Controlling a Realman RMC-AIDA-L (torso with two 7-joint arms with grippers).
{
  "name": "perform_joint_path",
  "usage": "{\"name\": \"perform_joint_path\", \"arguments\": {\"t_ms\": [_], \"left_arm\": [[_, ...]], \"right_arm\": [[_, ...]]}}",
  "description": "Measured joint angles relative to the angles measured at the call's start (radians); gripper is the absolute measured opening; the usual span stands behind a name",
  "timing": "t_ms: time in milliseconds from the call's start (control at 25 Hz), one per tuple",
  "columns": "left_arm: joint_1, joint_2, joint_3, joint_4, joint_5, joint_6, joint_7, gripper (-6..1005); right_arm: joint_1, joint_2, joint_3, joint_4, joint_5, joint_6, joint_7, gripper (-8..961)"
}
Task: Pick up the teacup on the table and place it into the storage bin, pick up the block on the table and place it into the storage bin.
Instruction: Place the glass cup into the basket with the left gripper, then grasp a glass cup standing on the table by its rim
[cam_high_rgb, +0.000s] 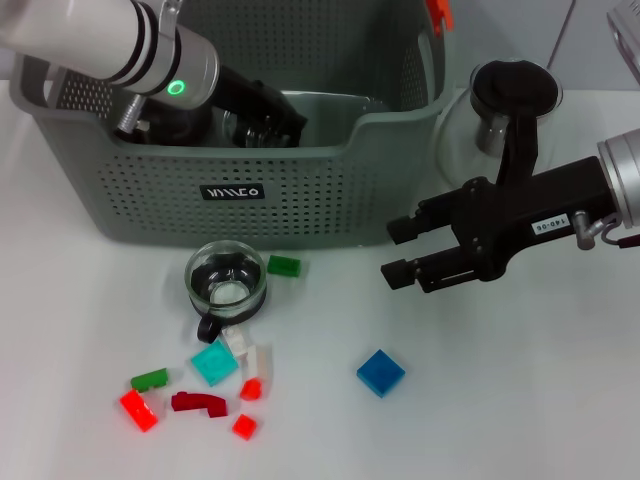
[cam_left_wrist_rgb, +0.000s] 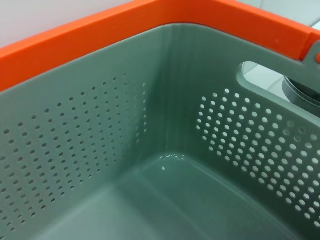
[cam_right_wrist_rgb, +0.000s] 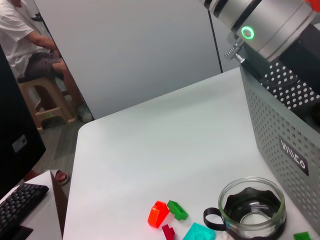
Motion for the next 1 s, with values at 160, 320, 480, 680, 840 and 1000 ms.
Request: {"name": "perform_joint_path", "arguments": {"t_ms": [160, 320, 480, 680, 840, 1000], "left_arm": [[0.003, 0.002, -0.001, -0.019, 0.0, 0.008, -0.014, 230], [0.017, 0.015, -0.002, -0.093, 0.0, 0.054, -0.052, 383], [0.047, 0.029, -0.007, -0.236, 0.0, 0.121, -0.097, 536], [0.078, 0.03, -0.068, -0.436, -0.009, 0.271, -0.112, 817], [0.093, 0.025, -0.117, -0.549, -0.035, 0.41, -0.113, 831], [0.137, 0.01, -0.165, -0.69, -0.087, 0.674, -0.117, 834]], "right_arm": [[-0.002, 0.0, 0.0, 0.0, 0.0, 0.0, 0.0, 667], [-0.005, -0.001, 0.002, 0.0, 0.0, -0.002, 0.0, 667], [-0.007, -0.003, 0.006, 0.0, 0.003, -0.003, -0.001, 667], [-0.005, -0.004, 0.009, 0.0, 0.006, -0.005, -0.001, 667], [-0.001, -0.005, 0.022, 0.0, 0.006, -0.01, -0.001, 668], [0.0, -0.007, 0.044, 0.0, 0.008, -0.02, -0.002, 668]]}}
